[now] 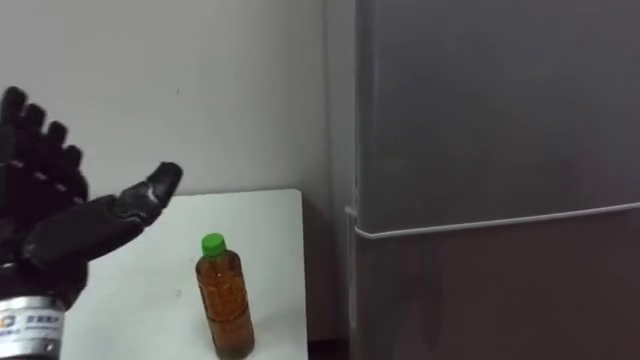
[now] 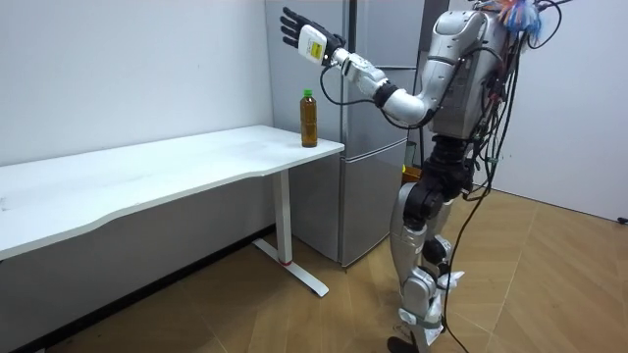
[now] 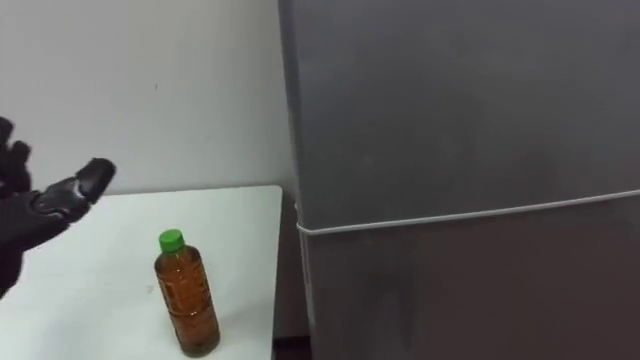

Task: Put the bottle in the upper fridge

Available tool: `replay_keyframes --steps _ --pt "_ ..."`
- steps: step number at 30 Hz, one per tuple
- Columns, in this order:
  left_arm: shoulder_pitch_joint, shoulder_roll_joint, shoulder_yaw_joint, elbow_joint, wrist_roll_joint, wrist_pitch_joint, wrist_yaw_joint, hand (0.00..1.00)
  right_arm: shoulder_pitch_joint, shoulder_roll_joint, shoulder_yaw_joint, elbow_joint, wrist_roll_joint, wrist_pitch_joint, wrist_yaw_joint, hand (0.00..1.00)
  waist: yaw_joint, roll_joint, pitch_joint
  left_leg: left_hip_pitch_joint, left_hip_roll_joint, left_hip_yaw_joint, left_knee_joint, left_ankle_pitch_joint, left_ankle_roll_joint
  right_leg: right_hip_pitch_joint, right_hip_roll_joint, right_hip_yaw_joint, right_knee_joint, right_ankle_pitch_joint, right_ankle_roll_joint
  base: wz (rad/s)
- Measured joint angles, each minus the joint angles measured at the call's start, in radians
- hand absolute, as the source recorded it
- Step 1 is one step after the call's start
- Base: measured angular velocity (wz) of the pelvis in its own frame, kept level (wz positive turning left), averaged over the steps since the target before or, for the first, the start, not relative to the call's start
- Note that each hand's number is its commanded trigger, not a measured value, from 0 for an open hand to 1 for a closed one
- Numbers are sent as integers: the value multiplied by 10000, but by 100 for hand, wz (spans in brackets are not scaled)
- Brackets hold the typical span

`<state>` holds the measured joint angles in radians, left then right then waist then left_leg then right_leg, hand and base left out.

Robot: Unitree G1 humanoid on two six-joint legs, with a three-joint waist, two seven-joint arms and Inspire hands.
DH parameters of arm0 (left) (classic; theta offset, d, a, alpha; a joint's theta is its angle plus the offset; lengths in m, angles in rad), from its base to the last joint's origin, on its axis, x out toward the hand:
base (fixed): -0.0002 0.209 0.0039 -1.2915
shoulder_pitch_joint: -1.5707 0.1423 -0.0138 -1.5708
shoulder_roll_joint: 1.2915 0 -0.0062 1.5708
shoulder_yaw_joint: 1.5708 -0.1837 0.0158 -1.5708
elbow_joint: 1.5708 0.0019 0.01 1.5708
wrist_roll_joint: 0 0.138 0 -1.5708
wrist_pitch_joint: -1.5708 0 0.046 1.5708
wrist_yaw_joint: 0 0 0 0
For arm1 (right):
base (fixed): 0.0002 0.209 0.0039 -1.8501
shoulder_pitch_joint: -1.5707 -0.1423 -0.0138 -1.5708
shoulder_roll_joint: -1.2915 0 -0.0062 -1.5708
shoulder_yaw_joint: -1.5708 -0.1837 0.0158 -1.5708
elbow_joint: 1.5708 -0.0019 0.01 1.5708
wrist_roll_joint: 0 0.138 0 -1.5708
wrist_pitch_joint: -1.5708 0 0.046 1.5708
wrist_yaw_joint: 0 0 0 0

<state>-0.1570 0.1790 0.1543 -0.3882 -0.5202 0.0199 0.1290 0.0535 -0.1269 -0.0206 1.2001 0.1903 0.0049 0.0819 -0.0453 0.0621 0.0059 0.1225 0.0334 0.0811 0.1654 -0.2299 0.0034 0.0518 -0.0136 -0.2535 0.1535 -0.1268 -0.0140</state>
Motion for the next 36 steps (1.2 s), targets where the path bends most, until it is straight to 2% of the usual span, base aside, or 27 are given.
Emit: replay_keyframes --steps 2,5,10,12,13,16,22,26,29,33,34,35,36 --pt "-254 -11 -498 2 9 304 -525 0 -56 30 10 3 -75 66 40 0 -226 11 -1 -65 -5 10 27 1 1 -34 -5 10 -11 8 5 0" --pt "-365 -36 -899 4 0 648 -1190 0 -153 47 82 12 -57 99 56 0 -453 77 -43 -54 -3 75 27 3 -1 -37 -2 64 -30 7 6 -6" --pt "-784 -41 -1389 10 -45 1095 -1856 0 -261 36 333 14 27 188 19 0 -692 90 -42 -30 13 151 21 4 -2 -35 8 100 -31 5 4 -1" --pt "-867 -38 -1595 61 -203 1112 -1947 0 -295 25 372 27 22 214 7 0 -796 83 -23 -6 16 151 3 5 -3 -18 12 126 -26 5 4 0" --pt "-867 -38 -1683 127 -236 1146 -2077 0 -358 25 374 38 17 279 6 0 -841 36 16 24 18 218 -7 5 -3 -18 21 202 -23 5 5 -9" --pt "-872 -88 -1866 222 -297 1412 -2278 0 -442 41 384 73 2 414 -13 0 -909 26 57 25 11 277 6 5 -3 -50 30 321 -25 6 6 -9" --pt "-899 -170 -2625 219 -385 1497 -2495 0 -546 46 612 36 85 405 -89 0 -1079 107 -3 -251 9 324 11 44 43 -338 20 310 2 81 -6 0" --pt "-912 -385 -2638 218 -372 1536 -2496 0 -669 14 993 29 111 524 -64 0 -1076 80 -16 -263 30 560 12 48 41 -339 9 281 -11 85 -5 1" --pt "-912 -542 -2668 218 -367 1549 -2497 0 -738 21 1166 36 106 616 50 0 -1078 79 -19 -267 25 554 16 49 43 -335 -10 245 -23 96 12 3" --pt "-912 -576 -2747 219 -368 1549 -2503 0 -742 26 1178 46 135 617 115 0 -1077 79 -18 -267 22 554 17 50 44 -328 -17 227 -25 100 18 0" --pt "-912 -576 -2758 219 -367 1549 -2506 16 -742 26 1184 47 141 617 153 0 -1077 80 -19 -267 18 554 17 50 44 -327 -21 223 -25 99 18 0" --pt "-912 -571 -2761 221 -366 1549 -2509 42 -744 25 1197 47 145 617 179 0 -1076 80 -18 -264 19 556 17 50 44 -324 -21 219 -25 99 18 0" --pt "-912 -565 -2764 226 -366 1549 -2512 42 -744 25 1200 49 176 617 187 0 -1076 81 -18 -261 21 556 17 50 44 -318 -21 216 -25 99 18 0"
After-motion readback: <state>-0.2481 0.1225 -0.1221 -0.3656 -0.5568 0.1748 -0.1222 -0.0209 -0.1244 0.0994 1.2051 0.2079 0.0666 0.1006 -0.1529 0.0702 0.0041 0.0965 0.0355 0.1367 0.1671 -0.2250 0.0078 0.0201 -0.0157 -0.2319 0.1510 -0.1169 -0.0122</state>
